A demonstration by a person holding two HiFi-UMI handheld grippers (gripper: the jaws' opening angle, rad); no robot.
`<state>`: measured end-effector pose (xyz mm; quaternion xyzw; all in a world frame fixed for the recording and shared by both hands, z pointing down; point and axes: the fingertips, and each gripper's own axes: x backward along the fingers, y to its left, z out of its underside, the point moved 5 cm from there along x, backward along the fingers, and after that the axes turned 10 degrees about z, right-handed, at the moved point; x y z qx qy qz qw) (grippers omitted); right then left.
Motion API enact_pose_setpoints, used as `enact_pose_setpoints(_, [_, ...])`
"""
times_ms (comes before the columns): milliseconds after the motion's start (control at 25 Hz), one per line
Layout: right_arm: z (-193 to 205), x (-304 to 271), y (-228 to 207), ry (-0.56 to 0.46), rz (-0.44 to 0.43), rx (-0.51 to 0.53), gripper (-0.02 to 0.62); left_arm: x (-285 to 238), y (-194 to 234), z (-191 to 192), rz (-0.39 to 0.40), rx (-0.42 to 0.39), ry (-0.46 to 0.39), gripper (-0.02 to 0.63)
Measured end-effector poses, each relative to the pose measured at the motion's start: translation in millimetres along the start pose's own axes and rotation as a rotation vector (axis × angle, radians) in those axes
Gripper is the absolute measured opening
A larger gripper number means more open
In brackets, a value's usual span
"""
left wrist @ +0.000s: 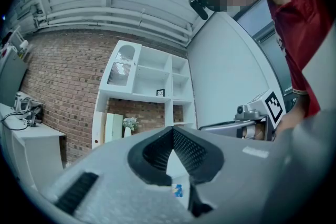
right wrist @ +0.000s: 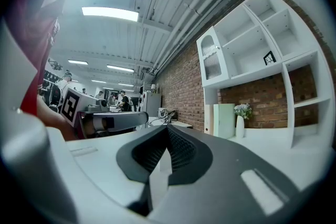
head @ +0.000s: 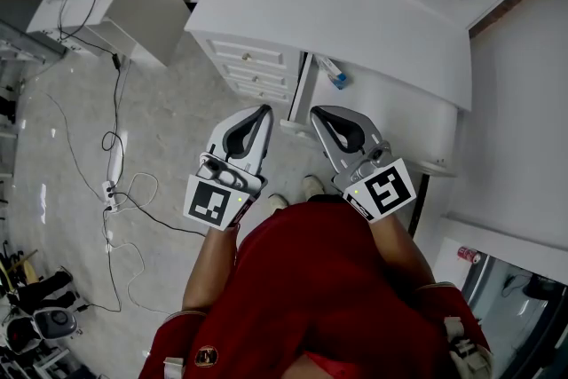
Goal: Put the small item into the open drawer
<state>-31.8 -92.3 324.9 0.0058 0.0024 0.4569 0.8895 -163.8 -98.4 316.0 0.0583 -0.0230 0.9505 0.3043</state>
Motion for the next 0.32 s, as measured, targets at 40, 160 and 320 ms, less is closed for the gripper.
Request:
enact_pose_setpoints(40, [0.1, 0.0, 0.2, 0.001, 0.001, 0.001, 0.011, 0.0, 0.3, 0.0, 0.001, 0.0, -0.001, -0.002])
enact_pose_setpoints(160, [-0.2, -0.3, 0.4, 0.001, 0.002, 0.002, 0.011, 0.1, 0.8, -0.4, 0.002, 0.001, -0.002, -0.002])
enact_pose_setpoints(320, [-0.2, -0.7, -0.1, 0.004, 0.002, 0.003, 0.011, 0.3, 1.1, -0.5, 0.002, 0.003, 0.001, -0.002])
